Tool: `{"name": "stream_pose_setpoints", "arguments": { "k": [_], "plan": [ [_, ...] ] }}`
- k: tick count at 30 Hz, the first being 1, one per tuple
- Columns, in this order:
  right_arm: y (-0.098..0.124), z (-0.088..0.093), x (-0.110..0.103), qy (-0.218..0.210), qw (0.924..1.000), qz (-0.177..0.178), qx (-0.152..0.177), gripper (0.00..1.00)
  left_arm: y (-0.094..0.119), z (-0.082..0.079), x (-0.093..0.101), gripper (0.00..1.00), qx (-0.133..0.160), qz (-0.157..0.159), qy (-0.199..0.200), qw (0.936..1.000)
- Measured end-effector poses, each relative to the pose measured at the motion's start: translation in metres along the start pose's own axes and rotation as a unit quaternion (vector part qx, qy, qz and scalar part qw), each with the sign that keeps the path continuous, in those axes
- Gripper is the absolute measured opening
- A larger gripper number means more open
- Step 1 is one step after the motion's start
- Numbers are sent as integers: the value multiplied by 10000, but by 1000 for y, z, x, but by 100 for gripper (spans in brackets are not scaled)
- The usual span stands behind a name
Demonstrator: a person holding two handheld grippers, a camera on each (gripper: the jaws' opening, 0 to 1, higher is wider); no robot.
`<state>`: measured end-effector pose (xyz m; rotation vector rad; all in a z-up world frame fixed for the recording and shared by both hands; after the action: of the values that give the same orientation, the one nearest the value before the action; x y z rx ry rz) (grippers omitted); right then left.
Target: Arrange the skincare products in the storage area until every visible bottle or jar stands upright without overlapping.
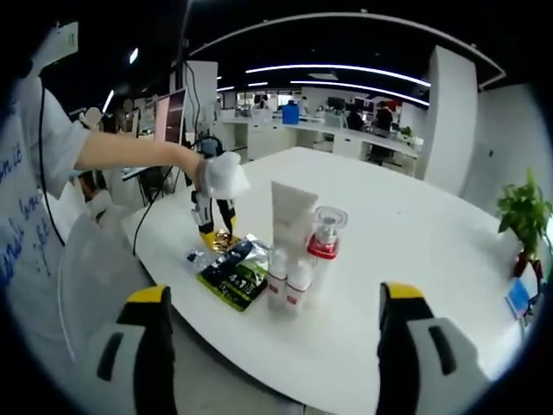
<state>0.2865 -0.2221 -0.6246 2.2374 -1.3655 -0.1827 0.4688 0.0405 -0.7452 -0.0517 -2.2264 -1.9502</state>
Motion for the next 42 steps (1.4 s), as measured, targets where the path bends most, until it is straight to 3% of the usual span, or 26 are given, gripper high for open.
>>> {"name": "stream_pose_setpoints", "arguments": {
  "k": [26, 35, 42],
  "plan": [
    [-3, 2, -1, 58, 10000, -54, -42, 100, 3, 5, 4, 41, 63, -389, -111, 9992],
    [-4, 0, -3, 99, 9999, -94, -8, 100, 23, 9, 13, 41, 461, -475, 16, 9978],
    [-4, -1, -5, 132, 9998, -118, -15, 100, 48, 14, 26, 42, 1162, -721, 332, 9900]
  ]
}}
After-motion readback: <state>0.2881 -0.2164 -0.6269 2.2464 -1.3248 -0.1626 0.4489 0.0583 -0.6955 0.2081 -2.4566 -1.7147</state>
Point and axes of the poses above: the point that each gripper's makers call its tool centre point, and the gripper's own axes: y roughly backward along the fingers, x roughly to its right, z roughly out of its underside, the point moved 9 cm from there along y, roughly backward along the fingers, and after that the axes turned 8 degrees about z, right-handed, at the moved point
